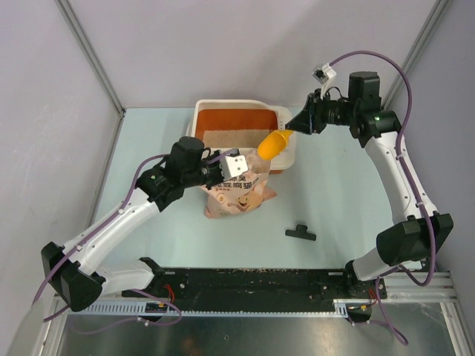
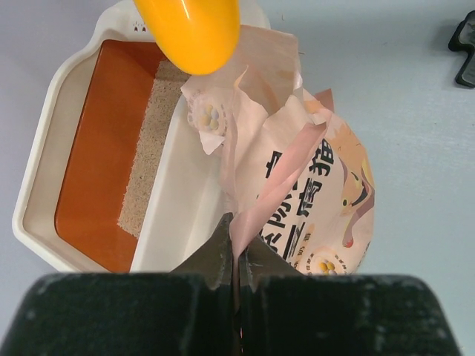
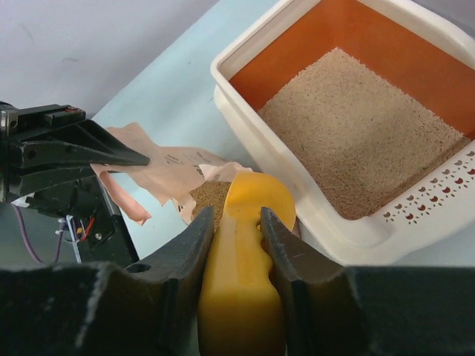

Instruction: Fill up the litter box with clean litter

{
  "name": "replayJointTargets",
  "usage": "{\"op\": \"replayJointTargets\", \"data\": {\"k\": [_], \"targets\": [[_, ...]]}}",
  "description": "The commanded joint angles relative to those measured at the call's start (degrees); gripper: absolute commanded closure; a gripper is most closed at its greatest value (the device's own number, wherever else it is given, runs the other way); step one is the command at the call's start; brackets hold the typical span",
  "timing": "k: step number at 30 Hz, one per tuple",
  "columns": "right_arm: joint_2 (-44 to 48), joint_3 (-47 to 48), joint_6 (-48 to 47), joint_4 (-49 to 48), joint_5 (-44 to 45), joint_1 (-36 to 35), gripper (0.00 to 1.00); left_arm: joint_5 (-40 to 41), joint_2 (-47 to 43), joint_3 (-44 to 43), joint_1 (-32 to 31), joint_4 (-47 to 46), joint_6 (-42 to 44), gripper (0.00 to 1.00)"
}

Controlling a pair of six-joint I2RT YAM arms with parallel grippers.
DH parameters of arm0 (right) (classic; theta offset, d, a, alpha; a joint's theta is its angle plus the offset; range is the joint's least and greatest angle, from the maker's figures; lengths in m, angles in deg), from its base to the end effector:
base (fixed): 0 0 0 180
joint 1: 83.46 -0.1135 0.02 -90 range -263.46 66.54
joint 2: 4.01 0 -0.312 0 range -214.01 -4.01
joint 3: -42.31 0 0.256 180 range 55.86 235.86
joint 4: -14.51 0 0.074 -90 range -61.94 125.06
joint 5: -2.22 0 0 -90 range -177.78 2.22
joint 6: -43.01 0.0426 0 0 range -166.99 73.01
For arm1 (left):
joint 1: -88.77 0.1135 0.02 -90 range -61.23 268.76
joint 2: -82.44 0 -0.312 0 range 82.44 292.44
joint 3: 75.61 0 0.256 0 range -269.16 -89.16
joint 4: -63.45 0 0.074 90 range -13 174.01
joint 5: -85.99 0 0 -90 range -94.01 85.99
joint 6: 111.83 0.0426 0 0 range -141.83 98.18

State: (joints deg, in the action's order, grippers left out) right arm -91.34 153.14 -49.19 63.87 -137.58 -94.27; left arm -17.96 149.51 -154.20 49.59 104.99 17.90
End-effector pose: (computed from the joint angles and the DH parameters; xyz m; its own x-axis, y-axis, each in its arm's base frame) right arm 0.3196 0.0941 0.4830 -0.3976 -0.1011 -0.9120 -0.8120 0.5016 0.2984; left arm 0.1866 -0.1654 0.3943 0.1971 0.6396 -0.7430 0.8439 0.2751 0.4607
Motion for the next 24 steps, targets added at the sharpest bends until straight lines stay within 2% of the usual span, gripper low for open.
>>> {"op": "replayJointTargets", "data": {"k": [1,4,7,10,11,13,17,24], "targets": [[0.76,0.64,-0.44,-0.31,-1.71,-0.96,1.00,-1.51,-1.59,-0.18,-0.28,-0.48,-2.28,1.00],[0.14,0.29,-1.66,0.66,-0.83,-2.55,1.00,-0.99,-1.94,-0.35,-0.28,-0.48,-2.55,1.00],[-0.03,-0.85,-3.33,1.72,5.74,-6.41,1.00,-0.72,-2.38,-0.79,-0.11,-0.57,-2.99,1.00],[-0.73,-2.70,-3.17,1.28,20.66,-12.90,1.00,-1.07,-2.47,-2.45,0.07,-0.91,-4.74,1.00],[-0.82,-3.40,-0.55,-0.29,29.58,-14.23,1.00,-1.33,-2.29,-3.07,0.07,-0.92,-5.88,1.00],[-2.40,-4.11,1.92,-0.92,35.62,-17.12,1.00,-2.21,-1.86,-6.13,0.07,-1.01,-8.33,1.00],[-4.25,-3.84,11.75,-0.48,41.18,-18.98,1.00,-4.50,-0.45,-9.14,0.16,-1.01,-13.61,1.00],[-5.04,-10.69,17.22,-1.80,49.44,-20.83,1.00,-5.73,-0.62,-7.83,0.07,-1.09,-14.50,1.00]]}}
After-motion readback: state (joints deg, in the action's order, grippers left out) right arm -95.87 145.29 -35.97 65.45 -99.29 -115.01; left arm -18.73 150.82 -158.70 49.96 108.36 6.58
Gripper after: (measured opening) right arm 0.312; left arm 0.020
